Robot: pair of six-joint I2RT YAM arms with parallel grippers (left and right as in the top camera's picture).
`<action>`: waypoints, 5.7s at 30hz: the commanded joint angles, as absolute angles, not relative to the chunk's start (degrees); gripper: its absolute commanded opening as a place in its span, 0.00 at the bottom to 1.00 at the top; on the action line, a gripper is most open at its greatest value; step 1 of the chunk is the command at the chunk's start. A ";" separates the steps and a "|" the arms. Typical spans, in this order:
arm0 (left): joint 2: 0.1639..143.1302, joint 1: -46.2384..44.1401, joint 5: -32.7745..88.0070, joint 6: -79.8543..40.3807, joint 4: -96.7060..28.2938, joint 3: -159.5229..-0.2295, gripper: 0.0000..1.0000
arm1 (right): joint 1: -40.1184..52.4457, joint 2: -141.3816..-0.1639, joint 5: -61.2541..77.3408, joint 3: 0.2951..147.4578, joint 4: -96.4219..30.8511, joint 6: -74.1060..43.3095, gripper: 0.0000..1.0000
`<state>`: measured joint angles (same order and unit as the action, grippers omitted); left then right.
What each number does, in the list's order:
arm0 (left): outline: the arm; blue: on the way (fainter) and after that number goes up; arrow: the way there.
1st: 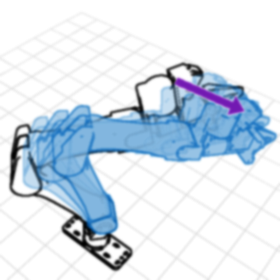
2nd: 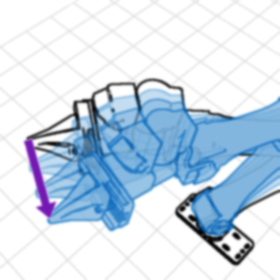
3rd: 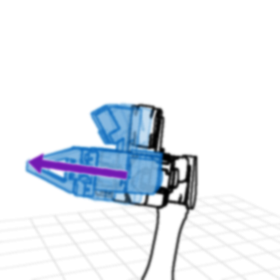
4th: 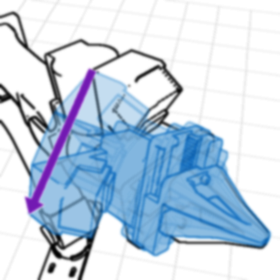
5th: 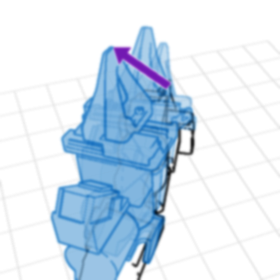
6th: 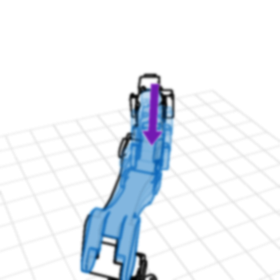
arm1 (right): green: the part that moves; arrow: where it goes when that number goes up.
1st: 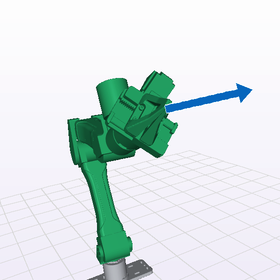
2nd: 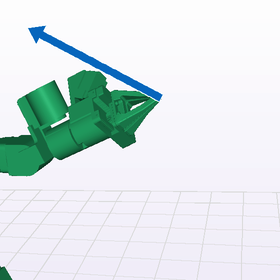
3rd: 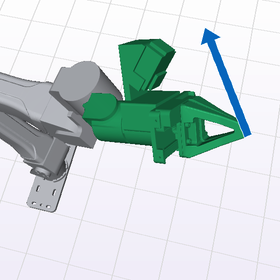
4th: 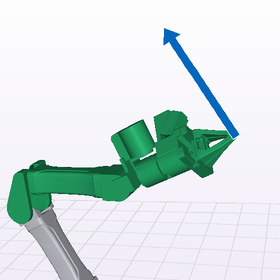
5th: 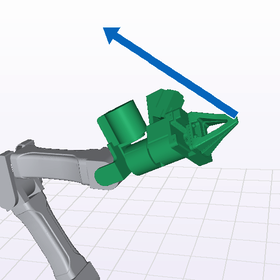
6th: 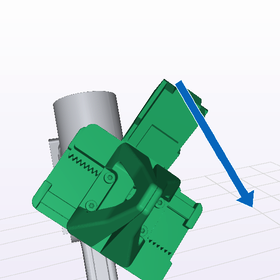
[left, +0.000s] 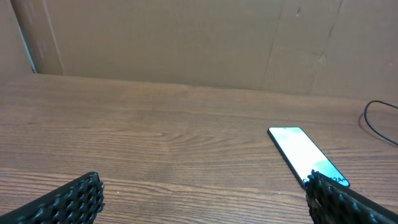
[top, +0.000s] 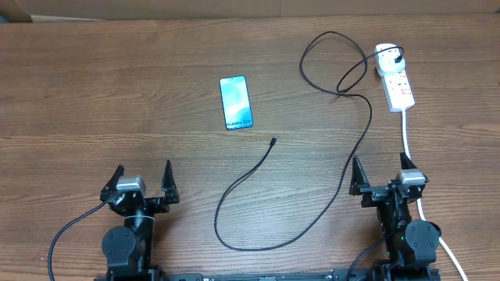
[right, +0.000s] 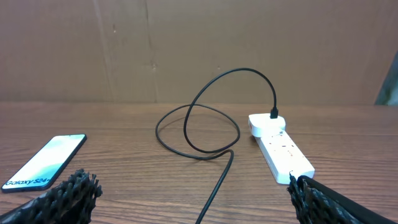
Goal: Plug charger to phone and switch on socket
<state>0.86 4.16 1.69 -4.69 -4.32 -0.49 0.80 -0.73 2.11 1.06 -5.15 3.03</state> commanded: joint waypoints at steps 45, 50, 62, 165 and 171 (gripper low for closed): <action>0.25 4.49 2.37 -4.27 -4.34 -0.25 1.00 | 0.91 -0.16 1.74 0.47 -4.82 3.07 1.00; 0.25 4.49 2.37 -4.27 -4.34 -0.25 1.00 | 0.91 -0.16 1.74 0.47 -4.82 3.07 1.00; 0.25 4.49 2.37 -4.27 -4.34 -0.25 1.00 | 0.91 -0.16 1.74 0.47 -4.82 3.07 1.00; 125.60 -21.34 4.51 -32.38 -78.28 -125.32 1.00 | 0.91 -0.16 1.74 0.47 -4.82 3.07 1.00; 131.66 -21.41 4.54 -32.38 -73.06 -125.32 1.00 | 0.91 -0.16 1.74 0.47 -4.82 3.07 1.00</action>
